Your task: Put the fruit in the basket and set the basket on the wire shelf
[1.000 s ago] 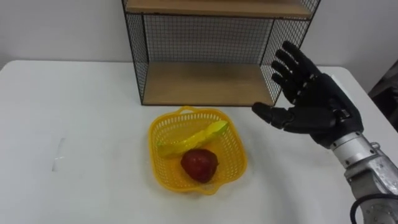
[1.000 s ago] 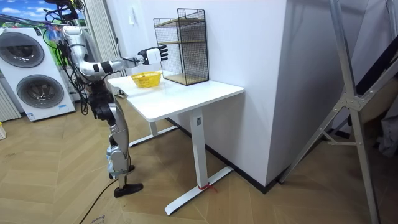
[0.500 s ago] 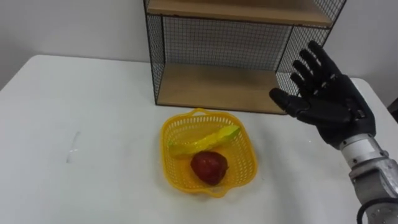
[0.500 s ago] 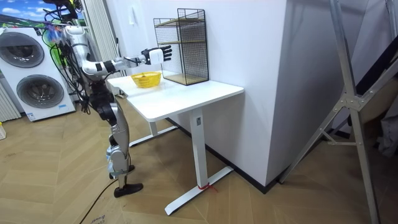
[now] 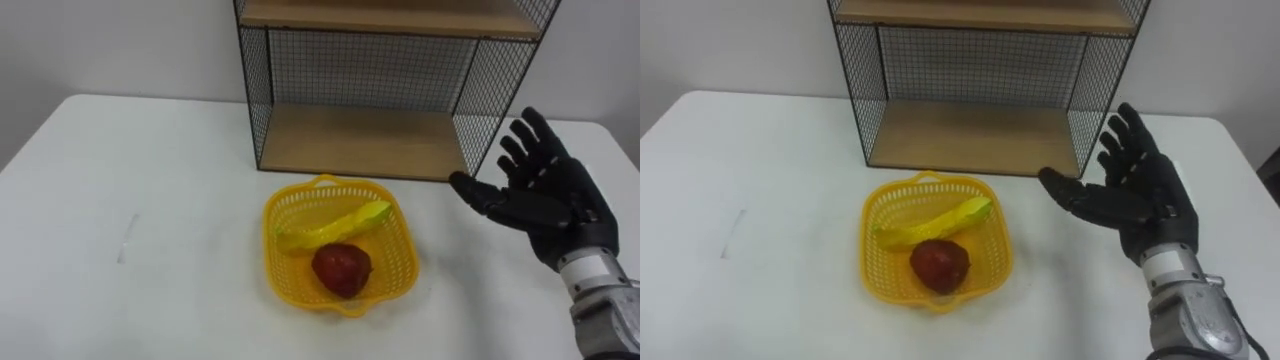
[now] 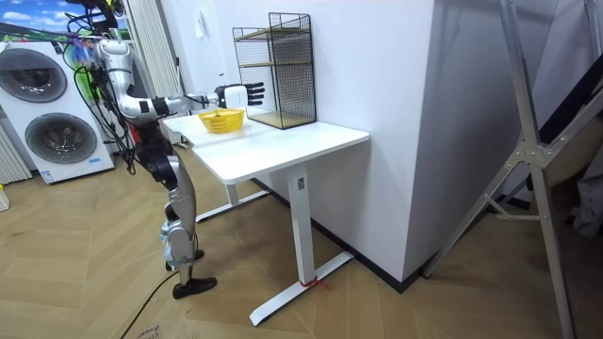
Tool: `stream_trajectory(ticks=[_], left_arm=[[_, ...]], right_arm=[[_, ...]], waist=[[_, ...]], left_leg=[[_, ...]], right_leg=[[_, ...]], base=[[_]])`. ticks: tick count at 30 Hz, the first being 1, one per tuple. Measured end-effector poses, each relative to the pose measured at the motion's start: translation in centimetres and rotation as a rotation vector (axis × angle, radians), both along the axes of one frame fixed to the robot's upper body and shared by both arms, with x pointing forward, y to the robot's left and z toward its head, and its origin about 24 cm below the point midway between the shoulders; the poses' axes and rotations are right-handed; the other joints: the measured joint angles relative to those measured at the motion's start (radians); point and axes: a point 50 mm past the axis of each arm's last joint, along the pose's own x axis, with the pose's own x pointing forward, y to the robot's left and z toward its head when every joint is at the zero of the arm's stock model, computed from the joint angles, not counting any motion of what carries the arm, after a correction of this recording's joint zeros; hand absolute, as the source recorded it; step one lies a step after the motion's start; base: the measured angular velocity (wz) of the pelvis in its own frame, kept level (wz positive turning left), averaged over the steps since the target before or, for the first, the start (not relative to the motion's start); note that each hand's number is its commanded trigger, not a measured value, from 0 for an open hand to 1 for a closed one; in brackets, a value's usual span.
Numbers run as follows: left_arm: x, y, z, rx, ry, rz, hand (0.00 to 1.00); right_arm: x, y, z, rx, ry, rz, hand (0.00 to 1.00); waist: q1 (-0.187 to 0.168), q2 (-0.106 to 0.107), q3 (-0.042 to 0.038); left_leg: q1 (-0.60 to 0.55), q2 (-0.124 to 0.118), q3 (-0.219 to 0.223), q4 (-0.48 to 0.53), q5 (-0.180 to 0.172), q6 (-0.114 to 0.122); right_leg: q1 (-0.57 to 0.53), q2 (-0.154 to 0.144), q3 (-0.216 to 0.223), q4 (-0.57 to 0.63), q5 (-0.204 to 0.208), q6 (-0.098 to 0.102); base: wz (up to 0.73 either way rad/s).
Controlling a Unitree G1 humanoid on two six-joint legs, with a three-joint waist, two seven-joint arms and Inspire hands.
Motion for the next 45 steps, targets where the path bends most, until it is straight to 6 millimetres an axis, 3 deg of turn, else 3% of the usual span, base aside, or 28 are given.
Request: stream_trajectory(ticks=[4,8,13,18,23,25,28,32,45], left_arm=[[2.4,-1.9,0.6,0.052,-0.032,-0.107,0.0],[4.9,-4.4,-0.3,0.0,-0.037,-0.284,0.0],[7.3,-8.4,-1.8,-0.084,0.0,-0.606,0.0],[8.9,-11.9,-2.5,-0.145,-0.005,-0.874,0.0],[9.8,-14.8,-4.6,-0.358,-0.031,-1.093,0.0],[9.8,-16.1,-5.2,-0.444,-0.055,-1.178,0.0],[9.9,-16.6,-5.4,-0.462,-0.056,-1.23,0.0],[9.8,-16.4,-5.9,-0.472,-0.044,-1.259,0.0],[9.7,-16.1,-6.7,-0.499,-0.066,-1.296,0.0]], right_arm=[[-0.3,0.2,-0.4,-0.005,-0.008,-0.003,0.0],[-0.6,1.2,-2.5,0.044,0.032,0.043,0.0],[-1.1,2.7,-5.4,0.039,0.146,0.102,0.0],[-1.0,3.7,-5.5,0.051,0.127,0.161,0.0],[-1.1,4.8,-5.9,0.064,0.125,0.194,0.0],[-1.1,5.5,-6.1,0.084,0.127,0.207,0.0],[-1.1,6.4,-6.3,0.101,0.129,0.233,0.0],[-1.1,7.0,-6.4,0.135,0.126,0.24,0.0],[-0.7,7.3,-6.9,0.27,0.131,0.219,0.0]], waist=[[-0.007,-0.011,0.011],[-0.013,-0.011,0.0117],[-0.049,-0.009,0.0159],[-0.074,-0.008,0.0176],[-0.083,-0.011,0.0193],[-0.087,-0.015,0.0239],[-0.095,-0.021,0.0299],[-0.1,-0.019,0.0306],[-0.1,-0.015,0.021]], left_leg=[[-0.005,-0.001,-0.004,0.012,0.0,0.0],[-0.005,-0.001,-0.005,0.014,0.0,0.001],[-0.016,-0.001,-0.004,0.013,-0.001,0.002],[-0.018,-0.001,0.001,0.016,-0.001,0.001],[-0.018,0.0,0.012,0.017,-0.001,0.002],[-0.018,0.001,0.023,0.016,0.0,0.002],[-0.019,0.002,0.033,0.015,-0.001,0.002],[-0.015,0.002,0.033,0.007,-0.001,0.002],[-0.014,0.002,0.032,0.016,-0.001,0.002]], right_leg=[[0.005,0.0,0.0,0.0,0.0,0.0],[0.008,-0.001,0.0,0.0,0.0,0.0],[0.0,0.0,0.0,0.002,0.0,0.0],[-0.003,0.0,0.0,0.003,0.0,0.0],[-0.02,0.001,0.017,0.007,0.0,0.0],[-0.025,0.001,0.029,0.012,0.0,0.0],[-0.031,0.002,0.038,0.018,0.0,0.0],[-0.027,0.003,0.037,0.018,0.0,0.0],[-0.025,0.003,0.037,0.02,0.0,0.0]], base=[[0.0],[0.0],[0.0],[-0.01],[-0.09],[-0.12],[-0.12],[0.0],[0.0]])
